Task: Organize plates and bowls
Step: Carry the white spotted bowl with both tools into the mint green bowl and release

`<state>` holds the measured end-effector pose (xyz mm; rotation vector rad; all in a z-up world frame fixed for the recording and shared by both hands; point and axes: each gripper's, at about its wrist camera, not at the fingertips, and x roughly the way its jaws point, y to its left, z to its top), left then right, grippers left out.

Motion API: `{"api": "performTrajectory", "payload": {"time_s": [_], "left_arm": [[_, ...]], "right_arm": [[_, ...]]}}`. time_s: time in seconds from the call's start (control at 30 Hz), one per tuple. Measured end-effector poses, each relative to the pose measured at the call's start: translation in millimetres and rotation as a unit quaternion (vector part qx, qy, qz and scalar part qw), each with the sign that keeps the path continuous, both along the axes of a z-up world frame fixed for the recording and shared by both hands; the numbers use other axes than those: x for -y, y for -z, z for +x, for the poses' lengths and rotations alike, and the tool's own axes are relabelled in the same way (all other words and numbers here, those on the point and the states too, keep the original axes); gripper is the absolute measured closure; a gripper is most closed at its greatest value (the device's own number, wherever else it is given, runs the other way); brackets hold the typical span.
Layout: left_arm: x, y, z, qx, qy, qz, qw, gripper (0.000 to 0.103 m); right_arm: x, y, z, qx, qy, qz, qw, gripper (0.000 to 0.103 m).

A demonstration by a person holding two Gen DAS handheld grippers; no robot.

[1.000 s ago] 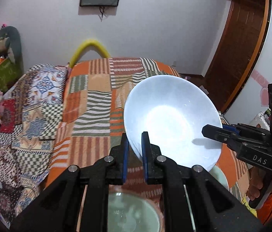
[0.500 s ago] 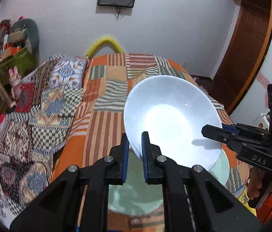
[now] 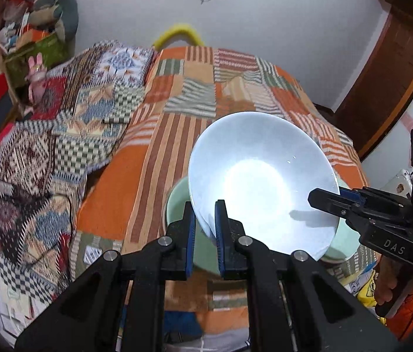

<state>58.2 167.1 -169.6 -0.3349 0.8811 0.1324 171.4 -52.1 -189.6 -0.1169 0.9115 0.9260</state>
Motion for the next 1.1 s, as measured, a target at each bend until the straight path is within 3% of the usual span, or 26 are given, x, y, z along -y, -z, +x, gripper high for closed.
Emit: {"api": "performTrajectory", "payload": {"time_s": [0.33,1.1], "left_arm": [[-5,29,-7,-0.024,-0.012,-0.017,0.9995,0.092],[-3,53,8,-0.053,-0.012,0.017,0.9984,0.091]], "right_arm": [[-10,26,-8,-0.019,-0.003,-0.022,1.0,0.082],[-21,48,-3,-0.026,-0.001,-0.058,0.998,0.081]]}}
